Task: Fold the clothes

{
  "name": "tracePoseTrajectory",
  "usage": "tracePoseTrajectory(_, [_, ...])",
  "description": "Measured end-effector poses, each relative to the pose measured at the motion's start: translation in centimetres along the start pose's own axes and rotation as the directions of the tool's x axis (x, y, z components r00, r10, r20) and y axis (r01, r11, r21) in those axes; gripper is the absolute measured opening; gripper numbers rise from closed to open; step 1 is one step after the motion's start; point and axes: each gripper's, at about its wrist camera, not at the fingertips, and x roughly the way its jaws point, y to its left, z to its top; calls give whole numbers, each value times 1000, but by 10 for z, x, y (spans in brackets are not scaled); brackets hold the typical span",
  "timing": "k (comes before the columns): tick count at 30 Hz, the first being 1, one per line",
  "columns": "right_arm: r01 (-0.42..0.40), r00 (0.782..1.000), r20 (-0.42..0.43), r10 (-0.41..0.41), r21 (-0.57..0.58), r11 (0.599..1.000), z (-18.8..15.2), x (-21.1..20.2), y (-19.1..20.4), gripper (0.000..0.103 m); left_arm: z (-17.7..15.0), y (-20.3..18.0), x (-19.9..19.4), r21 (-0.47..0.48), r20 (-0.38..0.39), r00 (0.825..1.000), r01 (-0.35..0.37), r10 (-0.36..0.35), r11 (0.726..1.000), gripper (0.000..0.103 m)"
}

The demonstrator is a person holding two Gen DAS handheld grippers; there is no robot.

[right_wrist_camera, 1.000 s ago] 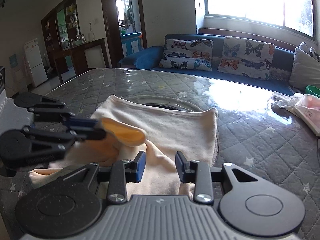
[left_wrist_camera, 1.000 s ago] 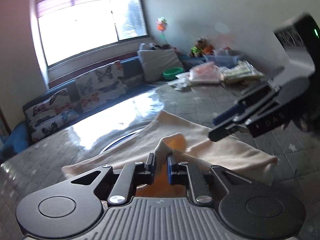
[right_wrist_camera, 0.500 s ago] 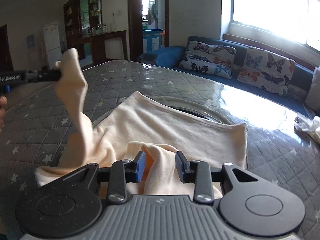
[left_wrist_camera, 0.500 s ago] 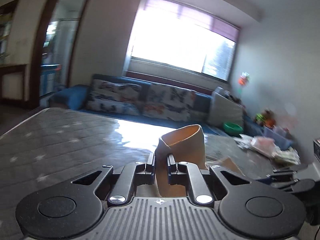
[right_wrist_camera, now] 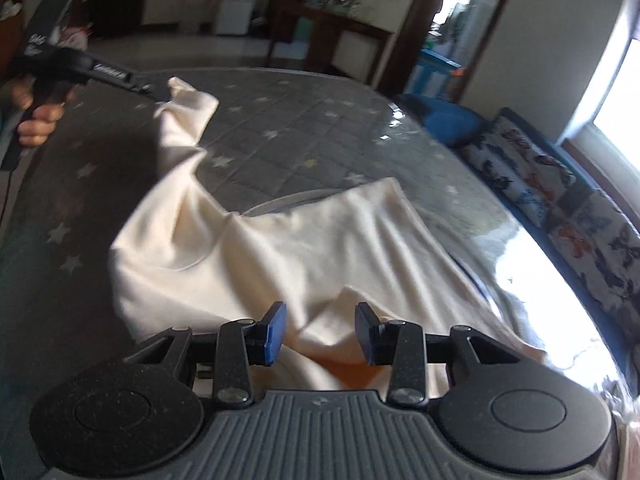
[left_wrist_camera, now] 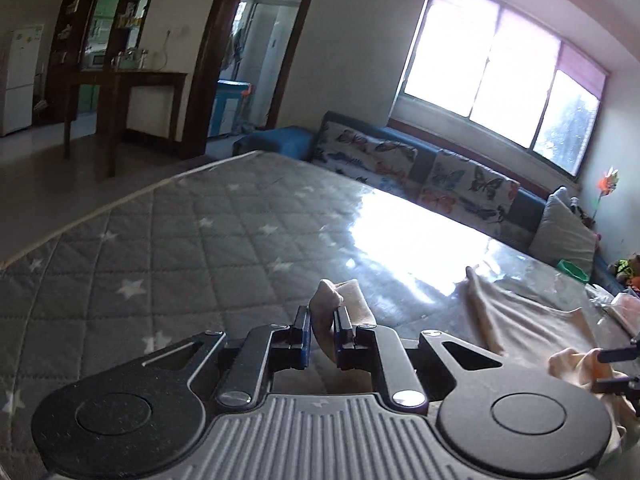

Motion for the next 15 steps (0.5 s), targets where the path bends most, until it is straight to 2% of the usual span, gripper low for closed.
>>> tracePoseTrajectory(2, [-8,999,-43,8,-10,1000,1,12,7,34,-3,3,1,-7,-14,1000,-20,20,1000,16])
tracePoseTrajectory(6, [0,996,-85,4,43,999,-3,24,6,32,-7,8,1,2,-35,996,-78,78,997,20])
tracePoseTrajectory(9, [-3,994,-105,18,139,990,-9,26,-2,32,-6,13,-4,-11,-36,995,-96,96,995,28])
tracePoseTrajectory(12, [-15,994,-106,40,224,975,-13,24,-9,28,-5,9,-13,-14,-23,996,-85,85,996,43])
tracePoseTrajectory(15, [-34,993,-93,66,315,949,-17,21,-19,20,-2,-10,-18,20,-20,999,-33,33,999,46])
